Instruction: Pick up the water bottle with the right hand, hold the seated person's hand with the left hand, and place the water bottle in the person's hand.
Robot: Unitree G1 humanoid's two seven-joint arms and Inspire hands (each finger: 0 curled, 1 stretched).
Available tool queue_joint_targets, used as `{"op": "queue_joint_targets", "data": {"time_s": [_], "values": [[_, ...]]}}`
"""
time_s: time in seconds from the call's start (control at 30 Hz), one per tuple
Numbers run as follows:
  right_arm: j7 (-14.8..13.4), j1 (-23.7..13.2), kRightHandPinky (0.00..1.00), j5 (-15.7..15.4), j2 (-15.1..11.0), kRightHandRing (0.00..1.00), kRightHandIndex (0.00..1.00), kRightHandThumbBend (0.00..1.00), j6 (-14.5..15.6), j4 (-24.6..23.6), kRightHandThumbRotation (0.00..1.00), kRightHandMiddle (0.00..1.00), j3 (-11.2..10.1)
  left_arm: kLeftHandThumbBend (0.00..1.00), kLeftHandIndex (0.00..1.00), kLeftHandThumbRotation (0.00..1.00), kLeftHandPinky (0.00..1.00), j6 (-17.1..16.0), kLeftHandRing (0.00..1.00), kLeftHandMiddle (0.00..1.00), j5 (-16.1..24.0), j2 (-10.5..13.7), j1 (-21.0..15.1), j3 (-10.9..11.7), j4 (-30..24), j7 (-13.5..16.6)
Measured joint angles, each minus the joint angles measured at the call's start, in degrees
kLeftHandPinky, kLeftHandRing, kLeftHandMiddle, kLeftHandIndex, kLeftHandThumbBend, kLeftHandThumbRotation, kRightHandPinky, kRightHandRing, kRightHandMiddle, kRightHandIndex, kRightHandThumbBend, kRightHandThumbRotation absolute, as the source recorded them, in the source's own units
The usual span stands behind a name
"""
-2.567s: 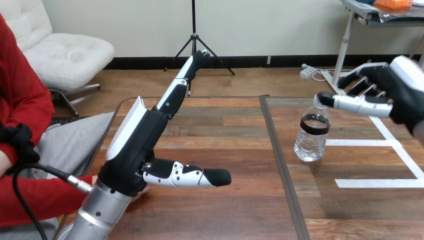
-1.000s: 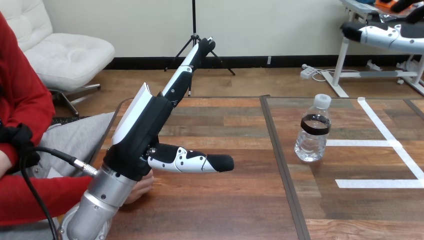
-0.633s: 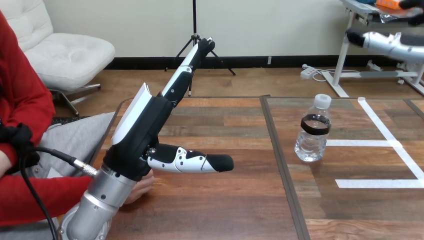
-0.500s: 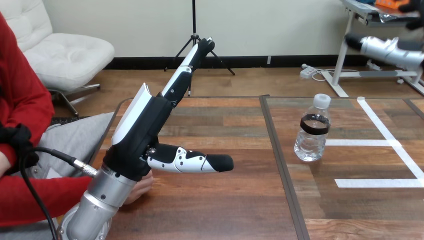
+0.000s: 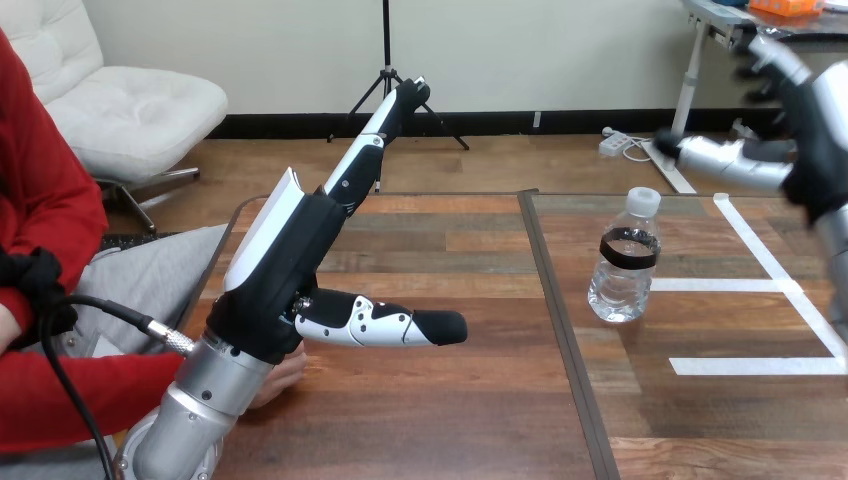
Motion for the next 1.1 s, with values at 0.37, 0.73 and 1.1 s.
{"op": "queue_joint_targets", "data": {"time_s": [0.37,0.73,1.1], "values": [[-2.03,-2.35,0.71,1.26,3.29,0.83,0.9,1.0,-3.81,10.5,0.55,0.86,1.81,1.0,1.0,0.48,1.0,0.02,1.0,1.0,0.0,0.02,0.55,0.01,-0.09,0.0],[-5.29,-4.81,0.71,1.29,5.13,0.82,0.9,1.0,-7.6,20.31,0.55,0.86,3.44,1.0,1.0,0.48,1.0,0.03,1.0,1.0,-0.01,0.08,1.33,0.07,-0.79,0.0],[-6.16,-6.25,0.74,2.66,6.31,0.84,0.91,1.0,-9.52,27.16,0.5,0.87,3.64,1.0,1.0,0.48,1.0,0.08,1.0,1.0,-0.45,0.26,2.73,0.07,-2.43,-0.15]]}}
